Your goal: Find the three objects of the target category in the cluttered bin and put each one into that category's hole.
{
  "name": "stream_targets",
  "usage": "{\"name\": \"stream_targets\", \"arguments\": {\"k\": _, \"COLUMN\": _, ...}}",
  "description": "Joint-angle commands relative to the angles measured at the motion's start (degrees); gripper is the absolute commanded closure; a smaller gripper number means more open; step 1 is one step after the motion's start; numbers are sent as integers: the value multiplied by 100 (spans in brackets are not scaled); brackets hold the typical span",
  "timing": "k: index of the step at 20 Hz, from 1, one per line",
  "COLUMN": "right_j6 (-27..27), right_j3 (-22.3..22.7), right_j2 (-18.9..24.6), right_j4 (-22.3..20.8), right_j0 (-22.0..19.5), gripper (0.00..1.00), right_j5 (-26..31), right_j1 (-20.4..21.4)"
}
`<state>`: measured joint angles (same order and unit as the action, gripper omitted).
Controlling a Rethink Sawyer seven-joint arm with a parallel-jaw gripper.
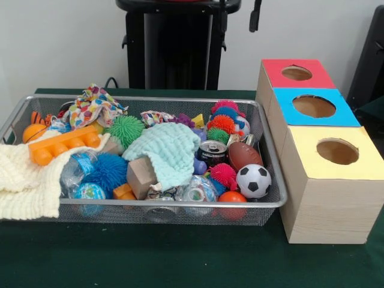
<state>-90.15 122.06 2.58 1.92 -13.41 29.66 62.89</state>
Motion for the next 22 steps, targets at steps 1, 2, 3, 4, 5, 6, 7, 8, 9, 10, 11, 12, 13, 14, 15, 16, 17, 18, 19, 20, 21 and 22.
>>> {"name": "stream_targets", "arguments": {"k": 1, "right_j6": 9, "right_j3": -378, "right_j2": 703, "right_j4": -31, "right_j0": -498, "gripper": 0, "right_j5": -229, "right_j1": -469}}
{"name": "stream_targets", "arguments": {"k": 2, "right_j6": 17, "right_j3": -369, "right_j2": 735, "right_j4": -47, "right_j0": -555, "gripper": 0, "right_j5": -263, "right_j1": -487}}
{"name": "stream_targets", "arguments": {"k": 3, "right_j6": 43, "right_j3": -372, "right_j2": 783, "right_j4": -53, "right_j0": -621, "gripper": 0, "right_j5": -262, "right_j1": -502}}
{"name": "stream_targets", "arguments": {"k": 4, "right_j6": 63, "right_j3": -369, "right_j2": 829, "right_j4": -43, "right_j0": -680, "gripper": 0, "right_j5": -261, "right_j1": -499}}
{"name": "stream_targets", "arguments": {"k": 5, "right_j6": 96, "right_j3": -351, "right_j2": 901, "right_j4": -27, "right_j0": -763, "gripper": 0, "right_j5": -274, "right_j1": -510}}
{"name": "stream_targets", "arguments": {"k": 6, "right_j6": 107, "right_j3": -363, "right_j2": 961, "right_j4": -22, "right_j0": -834, "gripper": 0, "right_j5": -305, "right_j1": -532}}
{"name": "stream_targets", "arguments": {"k": 7, "right_j6": 152, "right_j3": -329, "right_j2": 1059, "right_j4": 12, "right_j0": -946, "gripper": 0, "right_j5": -341, "right_j1": -558}}
{"name": "stream_targets", "arguments": {"k": 8, "right_j6": 225, "right_j3": -304, "right_j2": 1143, "right_j4": 8, "right_j0": -1071, "gripper": 0, "right_j5": -349, "right_j1": -578}}
{"name": "stream_targets", "arguments": {"k": 9, "right_j6": 296, "right_j3": -285, "right_j2": 1232, "right_j4": -3, "right_j0": -1202, "gripper": 0, "right_j5": -360, "right_j1": -609}}
{"name": "stream_targets", "arguments": {"k": 10, "right_j6": 382, "right_j3": -240, "right_j2": 1312, "right_j4": -38, "right_j0": -1332, "gripper": 0, "right_j5": -369, "right_j1": -602}}
{"name": "stream_targets", "arguments": {"k": 11, "right_j6": 448, "right_j3": -239, "right_j2": 1366, "right_j4": -90, "right_j0": -1445, "gripper": 0, "right_j5": -354, "right_j1": -609}}
{"name": "stream_targets", "arguments": {"k": 12, "right_j6": 529, "right_j3": -239, "right_j2": 1431, "right_j4": -149, "right_j0": -1571, "gripper": 0, "right_j5": -345, "right_j1": -622}}
{"name": "stream_targets", "arguments": {"k": 13, "right_j6": 604, "right_j3": -252, "right_j2": 1501, "right_j4": -215, "right_j0": -1704, "gripper": 0, "right_j5": -351, "right_j1": -667}}
{"name": "stream_targets", "arguments": {"k": 14, "right_j6": 685, "right_j3": -255, "right_j2": 1570, "right_j4": -280, "right_j0": -1846, "gripper": 0, "right_j5": -342, "right_j1": -699}}
{"name": "stream_targets", "arguments": {"k": 15, "right_j6": 759, "right_j3": -313, "right_j2": 1643, "right_j4": -363, "right_j0": -1996, "gripper": 0, "right_j5": -335, "right_j1": -788}}
{"name": "stream_targets", "arguments": {"k": 16, "right_j6": 853, "right_j3": -347, "right_j2": 1717, "right_j4": -419, "right_j0": -2145, "gripper": 0, "right_j5": -296, "right_j1": -827}}
{"name": "stream_targets", "arguments": {"k": 17, "right_j6": 952, "right_j3": -377, "right_j2": 1783, "right_j4": -479, "right_j0": -2291, "gripper": 0, "right_j5": -232, "right_j1": -847}}
{"name": "stream_targets", "arguments": {"k": 18, "right_j6": 1039, "right_j3": -398, "right_j2": 1857, "right_j4": -539, "right_j0": -2444, "gripper": 0, "right_j5": -185, "right_j1": -858}}
{"name": "stream_targets", "arguments": {"k": 19, "right_j6": 1123, "right_j3": -467, "right_j2": 1917, "right_j4": -616, "right_j0": -2579, "gripper": 0, "right_j5": -108, "right_j1": -886}}
{"name": "stream_targets", "arguments": {"k": 20, "right_j6": 1203, "right_j3": -523, "right_j2": 1985, "right_j4": -699, "right_j0": -2726, "gripper": 0, "right_j5": -54, "right_j1": -917}}
{"name": "stream_targets", "arguments": {"k": 21, "right_j6": 1270, "right_j3": -572, "right_j2": 2039, "right_j4": -775, "right_j0": -2839, "gripper": 0, "right_j5": -15, "right_j1": -943}}
{"name": "stream_targets", "arguments": {"k": 22, "right_j6": 1307, "right_j3": -622, "right_j2": 2095, "right_j4": -867, "right_j0": -2942, "gripper": 0, "right_j5": 17, "right_j1": -973}}
